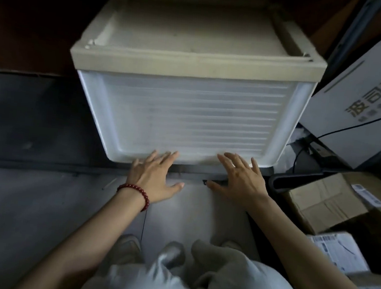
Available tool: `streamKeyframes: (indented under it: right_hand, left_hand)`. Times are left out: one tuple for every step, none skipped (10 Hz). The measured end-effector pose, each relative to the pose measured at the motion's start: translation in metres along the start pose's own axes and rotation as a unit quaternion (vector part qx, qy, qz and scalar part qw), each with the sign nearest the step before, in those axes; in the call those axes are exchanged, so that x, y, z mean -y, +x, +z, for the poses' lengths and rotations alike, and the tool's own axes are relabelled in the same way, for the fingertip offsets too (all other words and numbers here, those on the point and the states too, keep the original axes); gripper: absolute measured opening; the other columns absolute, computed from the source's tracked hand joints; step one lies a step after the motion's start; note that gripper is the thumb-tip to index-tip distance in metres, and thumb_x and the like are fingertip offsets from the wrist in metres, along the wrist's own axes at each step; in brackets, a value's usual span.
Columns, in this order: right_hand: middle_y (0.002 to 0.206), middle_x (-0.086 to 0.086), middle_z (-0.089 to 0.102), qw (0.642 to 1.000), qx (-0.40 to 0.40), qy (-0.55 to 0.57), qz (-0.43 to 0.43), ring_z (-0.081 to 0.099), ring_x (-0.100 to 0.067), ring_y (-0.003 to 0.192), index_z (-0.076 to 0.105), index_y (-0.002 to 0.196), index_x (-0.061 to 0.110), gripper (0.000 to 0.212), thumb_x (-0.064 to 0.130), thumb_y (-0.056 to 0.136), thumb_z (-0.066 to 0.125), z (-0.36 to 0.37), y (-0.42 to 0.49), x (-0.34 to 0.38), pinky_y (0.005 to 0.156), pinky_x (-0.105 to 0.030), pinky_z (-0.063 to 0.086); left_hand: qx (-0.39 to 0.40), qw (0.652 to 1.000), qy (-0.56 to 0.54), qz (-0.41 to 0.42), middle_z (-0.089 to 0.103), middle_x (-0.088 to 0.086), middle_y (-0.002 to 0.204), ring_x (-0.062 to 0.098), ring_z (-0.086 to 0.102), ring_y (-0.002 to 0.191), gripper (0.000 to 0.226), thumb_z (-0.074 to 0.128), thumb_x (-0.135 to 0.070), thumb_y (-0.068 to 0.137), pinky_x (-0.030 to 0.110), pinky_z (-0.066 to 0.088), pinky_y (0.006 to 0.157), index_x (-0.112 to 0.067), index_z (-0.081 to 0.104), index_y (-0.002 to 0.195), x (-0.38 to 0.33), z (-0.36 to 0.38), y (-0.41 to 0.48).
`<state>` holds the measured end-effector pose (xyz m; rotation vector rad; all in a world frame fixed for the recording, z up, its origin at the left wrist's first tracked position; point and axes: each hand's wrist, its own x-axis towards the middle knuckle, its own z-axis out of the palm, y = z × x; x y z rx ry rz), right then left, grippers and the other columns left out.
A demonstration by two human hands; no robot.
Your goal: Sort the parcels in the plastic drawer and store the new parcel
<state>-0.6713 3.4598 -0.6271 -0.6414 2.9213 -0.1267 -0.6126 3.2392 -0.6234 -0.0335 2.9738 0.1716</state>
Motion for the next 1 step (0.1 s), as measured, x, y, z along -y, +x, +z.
streamKeyframes:
  right_hand:
    - [0.160,0.008,0.020,0.999,0.043,0.003,0.005,0.015,-0.014,0.148,0.019,0.153,0.030,0.081,0.071,0.087,0.041,-0.0226,-0.0146,0.0041,0.119,-0.044,0.003]
  left_hand:
    - [0.014,1.000,0.018,0.005,0.025,-0.006,0.157,0.019,0.020,0.144,0.077,0.044,-0.063,0.089,0.045,0.022,0.114,-0.031,0.014,0.152,-0.0043,-0.0260,-0.0159]
